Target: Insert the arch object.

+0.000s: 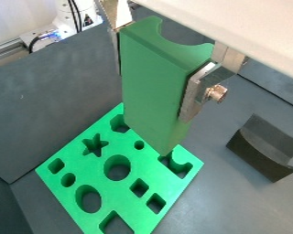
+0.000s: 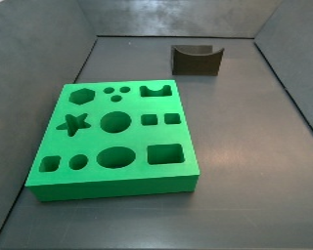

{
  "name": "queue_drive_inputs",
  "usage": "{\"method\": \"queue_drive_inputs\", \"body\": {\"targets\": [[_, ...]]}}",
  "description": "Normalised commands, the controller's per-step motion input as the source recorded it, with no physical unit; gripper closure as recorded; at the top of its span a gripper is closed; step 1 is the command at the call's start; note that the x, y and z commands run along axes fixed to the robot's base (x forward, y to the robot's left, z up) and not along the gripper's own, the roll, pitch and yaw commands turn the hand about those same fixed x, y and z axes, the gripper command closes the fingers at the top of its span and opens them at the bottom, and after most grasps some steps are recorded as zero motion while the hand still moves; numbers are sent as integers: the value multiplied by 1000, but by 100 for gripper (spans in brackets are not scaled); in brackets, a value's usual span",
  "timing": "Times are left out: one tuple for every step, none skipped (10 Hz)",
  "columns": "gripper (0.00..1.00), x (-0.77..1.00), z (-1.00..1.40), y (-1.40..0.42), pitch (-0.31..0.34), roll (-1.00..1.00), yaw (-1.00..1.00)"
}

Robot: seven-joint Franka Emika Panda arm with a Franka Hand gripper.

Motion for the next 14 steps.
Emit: {"method": "queue_drive_inputs", "body": {"targets": [[100, 589, -1000, 306, 0, 0, 94], [100, 814, -1000, 306, 0, 0, 37], [100, 534, -1000, 237, 0, 86, 0], [100, 566, -1000, 237, 0, 89, 0], [100, 491, -1000, 214, 0, 84, 0], [100, 429, -1000, 214, 0, 83, 0], [100, 434, -1000, 246, 0, 69, 0], [100, 426, -1000, 283, 0, 89, 9], [100, 414, -917, 214, -33, 103, 20], [100, 103, 0, 6, 43, -26, -26], [100, 23, -100, 0, 0, 16, 0], [100, 234, -597, 17, 6, 199, 6], [100, 380, -746, 29, 21, 190, 0], [100, -169, -669, 77, -80, 234, 83]]}}
